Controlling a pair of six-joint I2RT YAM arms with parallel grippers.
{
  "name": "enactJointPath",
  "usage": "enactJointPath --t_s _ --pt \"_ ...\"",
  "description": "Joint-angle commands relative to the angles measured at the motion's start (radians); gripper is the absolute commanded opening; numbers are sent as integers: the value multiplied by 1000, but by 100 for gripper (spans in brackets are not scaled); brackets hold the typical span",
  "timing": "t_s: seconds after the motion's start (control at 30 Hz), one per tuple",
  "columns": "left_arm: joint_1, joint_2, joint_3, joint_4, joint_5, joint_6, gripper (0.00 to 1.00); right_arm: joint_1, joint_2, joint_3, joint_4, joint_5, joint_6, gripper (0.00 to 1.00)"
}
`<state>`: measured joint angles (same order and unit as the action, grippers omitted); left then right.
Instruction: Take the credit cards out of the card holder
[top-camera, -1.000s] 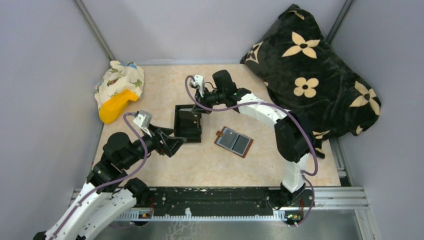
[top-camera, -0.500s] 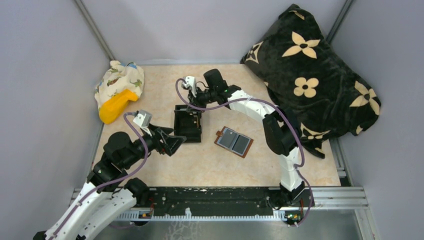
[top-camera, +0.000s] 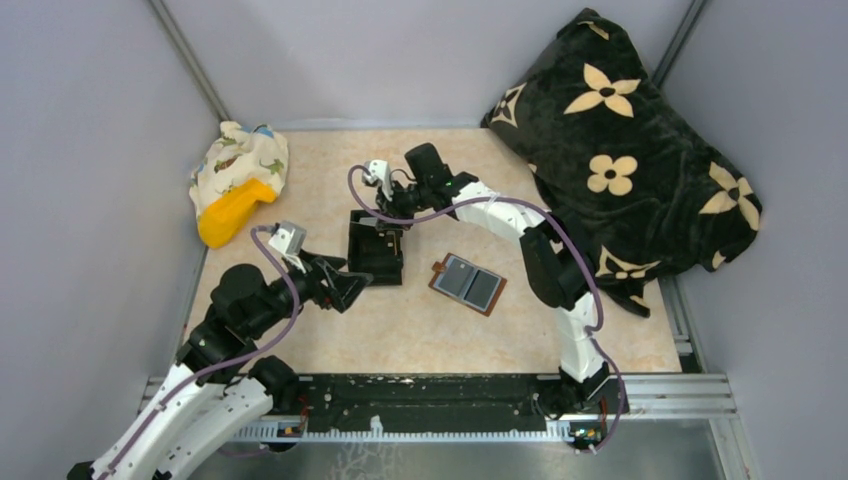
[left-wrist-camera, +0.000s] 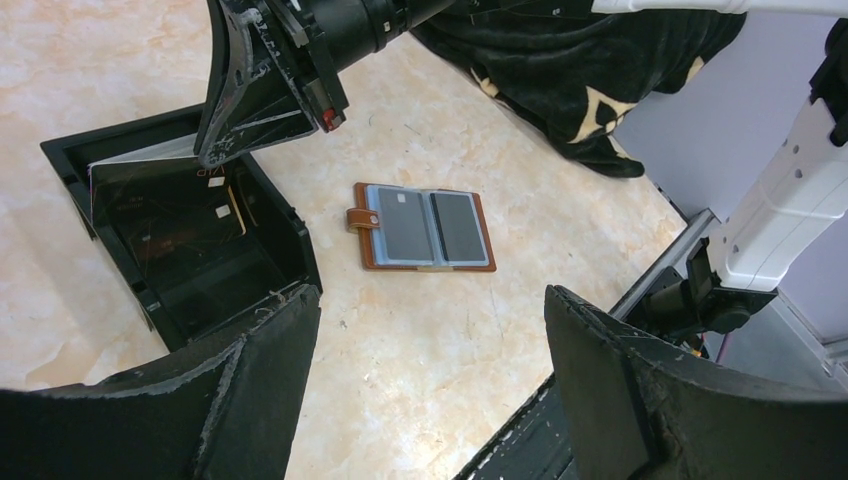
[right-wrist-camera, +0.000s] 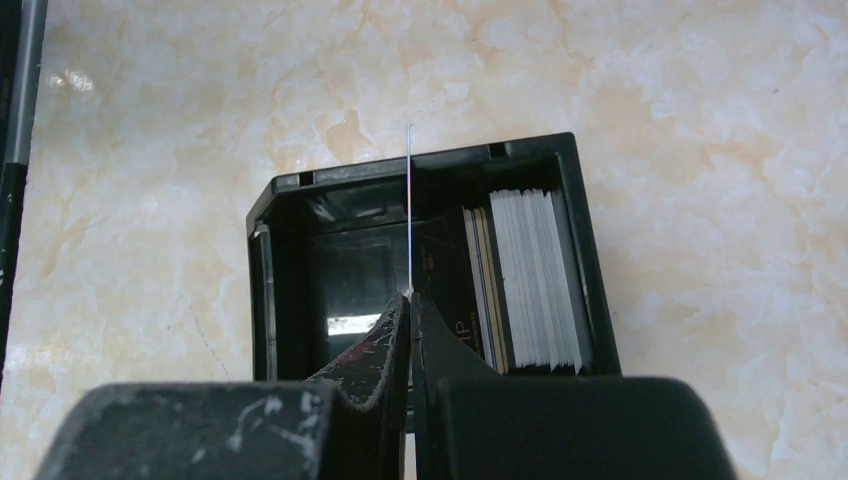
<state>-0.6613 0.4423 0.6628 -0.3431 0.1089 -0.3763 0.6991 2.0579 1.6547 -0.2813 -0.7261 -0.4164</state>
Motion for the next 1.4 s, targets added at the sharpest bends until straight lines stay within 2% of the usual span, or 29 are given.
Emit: enactJointPath --t_s 0.0,0.6,1.37 --pt "0 1 -16 24 0 9 88 11 -72 -14 18 -3 -19 0" --pt "0 10 -32 44 7 6 87 -39 -121 -85 47 -37 -4 0" --pt "0 18 -25 39 2 21 87 -2 92 188 -209 24 -120 0"
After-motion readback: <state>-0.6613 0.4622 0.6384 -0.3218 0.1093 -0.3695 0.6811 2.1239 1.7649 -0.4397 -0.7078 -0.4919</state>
